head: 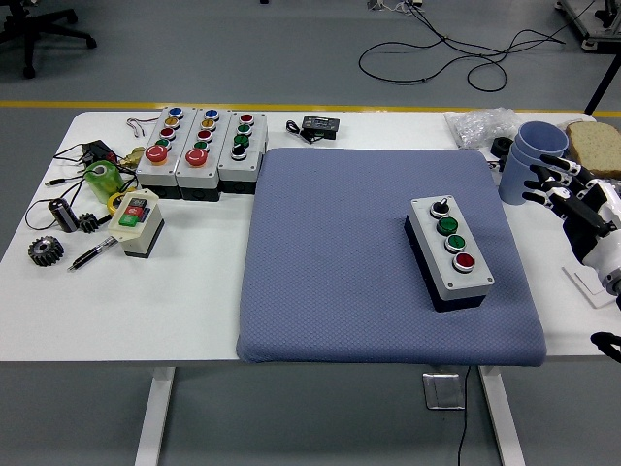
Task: Pick up the button,place it on the desk,press the button,press the button
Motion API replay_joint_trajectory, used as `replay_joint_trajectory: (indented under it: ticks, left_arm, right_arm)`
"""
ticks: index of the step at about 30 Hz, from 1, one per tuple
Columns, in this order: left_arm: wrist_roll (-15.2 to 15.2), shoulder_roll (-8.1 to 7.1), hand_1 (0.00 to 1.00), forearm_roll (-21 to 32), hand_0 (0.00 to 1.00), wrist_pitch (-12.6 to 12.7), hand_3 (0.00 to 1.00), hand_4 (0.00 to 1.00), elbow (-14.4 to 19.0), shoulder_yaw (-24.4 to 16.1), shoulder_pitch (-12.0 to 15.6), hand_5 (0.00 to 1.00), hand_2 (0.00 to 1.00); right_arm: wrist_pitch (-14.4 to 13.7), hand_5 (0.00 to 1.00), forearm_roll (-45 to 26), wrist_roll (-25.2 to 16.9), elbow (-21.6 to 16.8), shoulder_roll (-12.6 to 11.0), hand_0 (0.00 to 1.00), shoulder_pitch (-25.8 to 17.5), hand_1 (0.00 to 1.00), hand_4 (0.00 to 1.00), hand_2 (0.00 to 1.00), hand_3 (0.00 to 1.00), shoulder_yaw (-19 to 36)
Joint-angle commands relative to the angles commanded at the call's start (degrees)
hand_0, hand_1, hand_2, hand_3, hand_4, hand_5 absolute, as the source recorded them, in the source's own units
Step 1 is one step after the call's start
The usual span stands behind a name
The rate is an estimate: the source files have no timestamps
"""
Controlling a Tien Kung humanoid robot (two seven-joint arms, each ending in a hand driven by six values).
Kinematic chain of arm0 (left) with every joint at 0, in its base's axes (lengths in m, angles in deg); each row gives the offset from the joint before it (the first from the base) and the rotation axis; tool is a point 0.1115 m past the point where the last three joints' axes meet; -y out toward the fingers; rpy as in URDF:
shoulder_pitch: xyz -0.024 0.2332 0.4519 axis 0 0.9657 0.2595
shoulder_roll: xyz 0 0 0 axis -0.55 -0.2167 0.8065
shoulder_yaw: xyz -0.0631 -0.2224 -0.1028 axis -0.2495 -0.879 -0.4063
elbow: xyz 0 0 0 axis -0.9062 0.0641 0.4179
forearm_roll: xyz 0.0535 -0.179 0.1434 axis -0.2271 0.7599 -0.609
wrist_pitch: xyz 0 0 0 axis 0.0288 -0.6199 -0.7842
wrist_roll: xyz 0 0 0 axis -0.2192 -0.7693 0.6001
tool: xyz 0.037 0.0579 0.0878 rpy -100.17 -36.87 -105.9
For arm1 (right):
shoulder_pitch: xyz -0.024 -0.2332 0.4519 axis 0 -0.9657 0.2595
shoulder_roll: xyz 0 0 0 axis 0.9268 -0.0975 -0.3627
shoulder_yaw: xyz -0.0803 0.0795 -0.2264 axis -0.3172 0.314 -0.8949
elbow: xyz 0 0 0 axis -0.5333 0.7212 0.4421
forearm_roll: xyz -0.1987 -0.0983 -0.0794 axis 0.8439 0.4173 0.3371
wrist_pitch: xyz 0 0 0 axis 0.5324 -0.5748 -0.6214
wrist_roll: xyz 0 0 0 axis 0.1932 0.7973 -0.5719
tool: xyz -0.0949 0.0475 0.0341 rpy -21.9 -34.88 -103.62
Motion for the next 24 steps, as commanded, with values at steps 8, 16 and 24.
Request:
replay_joint_trajectory:
  ticks: [8,16,24]
  left_arm:
    - [-0.1,0.0,0.635,0.5,0.601,0.0,0.551,0.375,0.0,0.3,0.0,0.719,0.683]
    - [0.0,0.0,0.635,0.8,0.601,0.0,0.551,0.376,0.0,0.5,-0.3,0.72,0.683]
    - [-0.1,0.0,0.635,1.0,0.601,0.1,0.551,0.376,0.0,0.5,-0.4,0.72,0.683]
  right_arm:
    - [-0.7,0.144,16.4,4.1,-3.4,-0.3,0.975,0.1,0.86,0.992,0.937,0.972,-2.0]
    - [-2.0,0.15,35.6,10.0,-5.0,0.4,0.998,-0.1,0.894,0.998,0.965,0.996,-7.5]
    - [-2.7,0.159,49.6,13.1,-5.5,0.7,0.998,0.5,0.906,0.998,0.971,0.998,-10.2]
